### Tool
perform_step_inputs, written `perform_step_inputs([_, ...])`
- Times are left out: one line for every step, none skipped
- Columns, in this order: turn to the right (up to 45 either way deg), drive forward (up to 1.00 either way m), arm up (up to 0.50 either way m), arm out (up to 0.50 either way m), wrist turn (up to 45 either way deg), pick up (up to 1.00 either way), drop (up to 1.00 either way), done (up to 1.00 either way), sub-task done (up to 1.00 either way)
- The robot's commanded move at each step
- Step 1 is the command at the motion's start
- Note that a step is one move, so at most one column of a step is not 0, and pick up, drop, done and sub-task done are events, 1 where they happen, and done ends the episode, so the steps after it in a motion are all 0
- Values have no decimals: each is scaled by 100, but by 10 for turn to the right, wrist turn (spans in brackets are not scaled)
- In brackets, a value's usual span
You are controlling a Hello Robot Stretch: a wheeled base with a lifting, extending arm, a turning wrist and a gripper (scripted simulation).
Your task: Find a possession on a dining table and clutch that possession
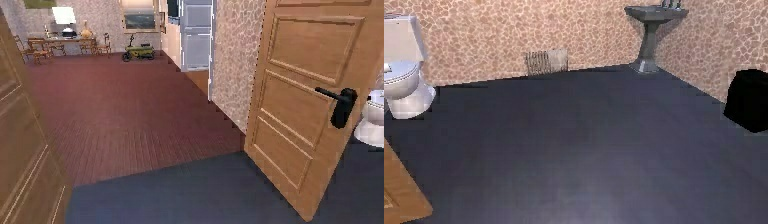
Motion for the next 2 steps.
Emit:
perform_step_inputs([-60, 0, 0, 0, 0, 0, 0, 0, 0])
perform_step_inputs([0, 40, 0, 0, 0, 0, 0, 0, 0])
